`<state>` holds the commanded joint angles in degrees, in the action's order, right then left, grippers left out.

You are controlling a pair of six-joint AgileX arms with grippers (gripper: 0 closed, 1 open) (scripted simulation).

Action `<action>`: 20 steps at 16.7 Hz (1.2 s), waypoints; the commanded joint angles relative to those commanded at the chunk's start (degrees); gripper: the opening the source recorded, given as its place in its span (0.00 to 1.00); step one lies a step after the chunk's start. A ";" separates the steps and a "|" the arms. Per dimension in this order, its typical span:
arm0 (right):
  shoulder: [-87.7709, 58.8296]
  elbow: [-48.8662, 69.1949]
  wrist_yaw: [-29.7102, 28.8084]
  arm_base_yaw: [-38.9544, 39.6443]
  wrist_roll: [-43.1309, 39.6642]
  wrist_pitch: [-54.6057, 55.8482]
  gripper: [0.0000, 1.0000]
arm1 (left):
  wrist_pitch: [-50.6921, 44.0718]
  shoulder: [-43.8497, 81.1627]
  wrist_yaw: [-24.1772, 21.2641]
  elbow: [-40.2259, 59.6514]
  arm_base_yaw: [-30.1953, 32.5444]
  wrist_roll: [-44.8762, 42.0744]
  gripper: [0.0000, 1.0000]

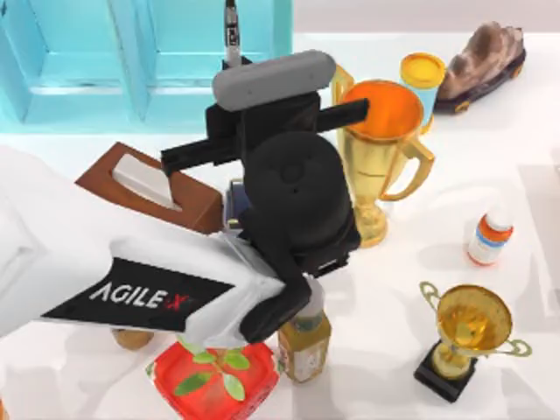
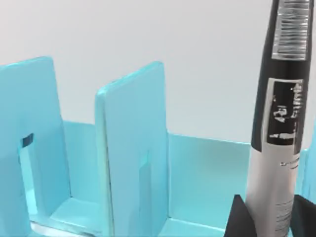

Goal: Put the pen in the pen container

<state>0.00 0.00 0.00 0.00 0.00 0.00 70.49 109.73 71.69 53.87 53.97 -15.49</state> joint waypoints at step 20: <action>0.00 0.00 0.00 0.00 0.00 0.00 1.00 | 3.90 1.61 2.68 -0.56 3.10 -0.54 0.45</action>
<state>0.00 0.00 0.00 0.00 0.00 0.00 74.38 111.34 74.37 53.31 57.08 -16.04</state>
